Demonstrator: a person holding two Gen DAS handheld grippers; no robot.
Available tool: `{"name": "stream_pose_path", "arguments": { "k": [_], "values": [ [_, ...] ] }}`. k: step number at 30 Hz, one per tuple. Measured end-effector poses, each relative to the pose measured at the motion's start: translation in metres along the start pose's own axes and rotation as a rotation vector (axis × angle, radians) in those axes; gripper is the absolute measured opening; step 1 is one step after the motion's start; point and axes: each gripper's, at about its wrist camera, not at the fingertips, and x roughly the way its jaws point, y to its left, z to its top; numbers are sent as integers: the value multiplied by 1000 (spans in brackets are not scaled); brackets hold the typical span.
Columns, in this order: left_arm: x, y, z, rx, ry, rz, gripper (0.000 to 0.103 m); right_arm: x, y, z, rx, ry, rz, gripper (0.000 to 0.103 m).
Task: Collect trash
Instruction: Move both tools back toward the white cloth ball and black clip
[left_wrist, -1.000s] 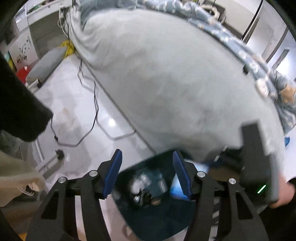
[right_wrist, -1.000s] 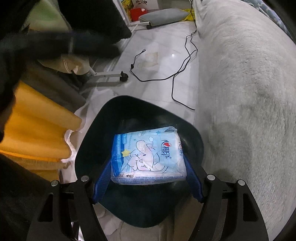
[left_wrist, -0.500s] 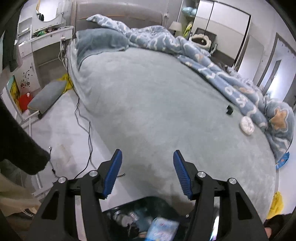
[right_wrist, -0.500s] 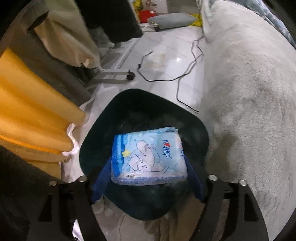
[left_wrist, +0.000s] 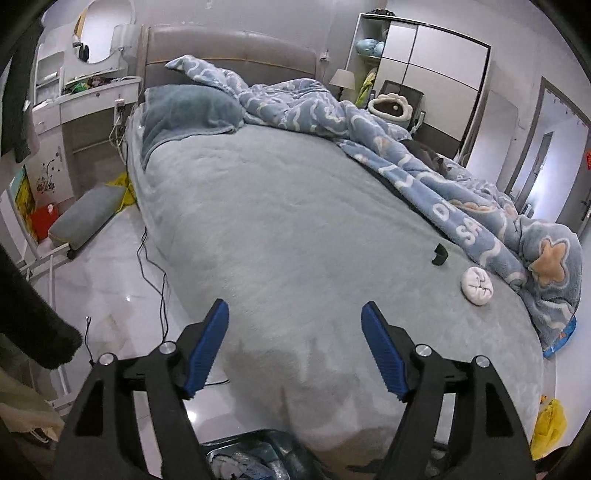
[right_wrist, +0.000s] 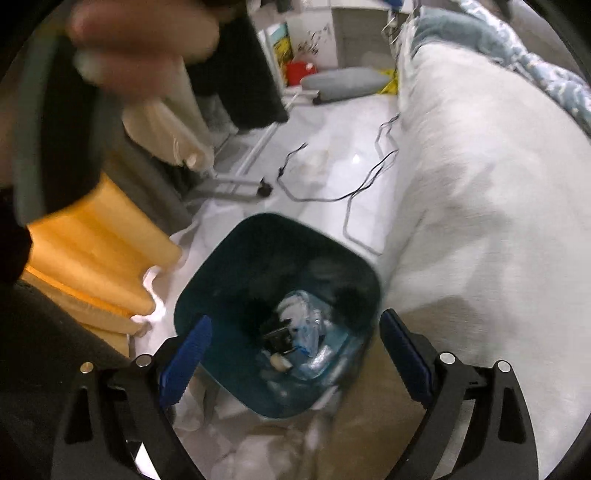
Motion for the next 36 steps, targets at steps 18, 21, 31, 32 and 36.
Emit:
{"name": "stream_pose_path", "arguments": {
  "k": [18, 21, 31, 32, 36],
  "values": [
    [30, -68, 8, 53, -5, -72, 82, -112, -128, -31, 222, -206, -337, 93],
    [36, -76, 8, 72, -3, -68, 83, -125, -151, -39, 281, -237, -376, 94],
    [62, -107, 9, 56, 14, -126, 84, -162, -218, -79, 461, -328, -514, 97],
    [66, -110, 9, 45, 15, -134, 84, -164, -225, -83, 479, -330, -526, 98],
    [82, -117, 5, 39, 42, -145, 84, -161, -242, -90, 486, -303, -576, 98]
  ]
}}
